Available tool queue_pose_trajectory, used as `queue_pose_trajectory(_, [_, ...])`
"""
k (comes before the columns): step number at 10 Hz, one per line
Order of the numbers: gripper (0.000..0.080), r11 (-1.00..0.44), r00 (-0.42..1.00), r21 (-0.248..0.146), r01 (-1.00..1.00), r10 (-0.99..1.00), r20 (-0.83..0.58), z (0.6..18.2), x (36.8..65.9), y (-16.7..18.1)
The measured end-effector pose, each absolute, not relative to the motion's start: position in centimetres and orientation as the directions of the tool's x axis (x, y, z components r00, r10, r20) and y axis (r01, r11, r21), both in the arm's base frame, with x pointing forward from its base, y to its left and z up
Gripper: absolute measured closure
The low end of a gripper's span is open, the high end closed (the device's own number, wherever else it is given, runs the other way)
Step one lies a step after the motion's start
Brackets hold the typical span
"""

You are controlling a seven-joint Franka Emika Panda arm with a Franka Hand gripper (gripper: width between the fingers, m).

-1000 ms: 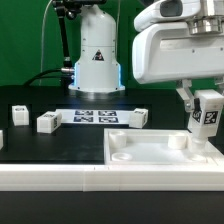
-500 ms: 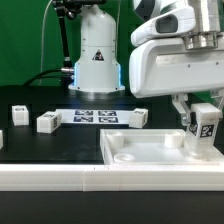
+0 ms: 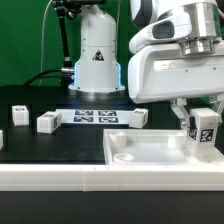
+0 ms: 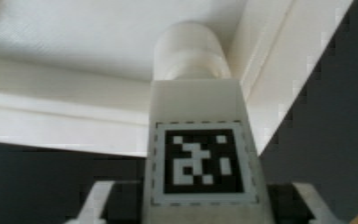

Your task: Assemble one leg

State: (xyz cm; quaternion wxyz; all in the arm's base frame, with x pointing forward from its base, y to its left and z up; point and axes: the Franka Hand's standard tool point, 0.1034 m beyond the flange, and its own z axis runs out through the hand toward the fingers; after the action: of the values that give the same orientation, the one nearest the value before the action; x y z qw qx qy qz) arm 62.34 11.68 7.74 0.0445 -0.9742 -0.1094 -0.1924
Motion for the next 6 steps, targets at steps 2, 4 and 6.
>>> queue_pose_trajectory(2, [0.0488, -0.972, 0.902, -0.045, 0.23, 0.196, 0.384, 7.77, 62.38, 11.68])
queue_pose_trajectory(4, [0.0268, -0.972, 0.902, -0.045, 0.23, 0.196, 0.384, 7.78, 62.38, 11.68])
queue_pose_trajectory(6, [0.0158, -0.972, 0.902, -0.045, 0.23, 0.196, 0.384, 7.77, 62.38, 11.68])
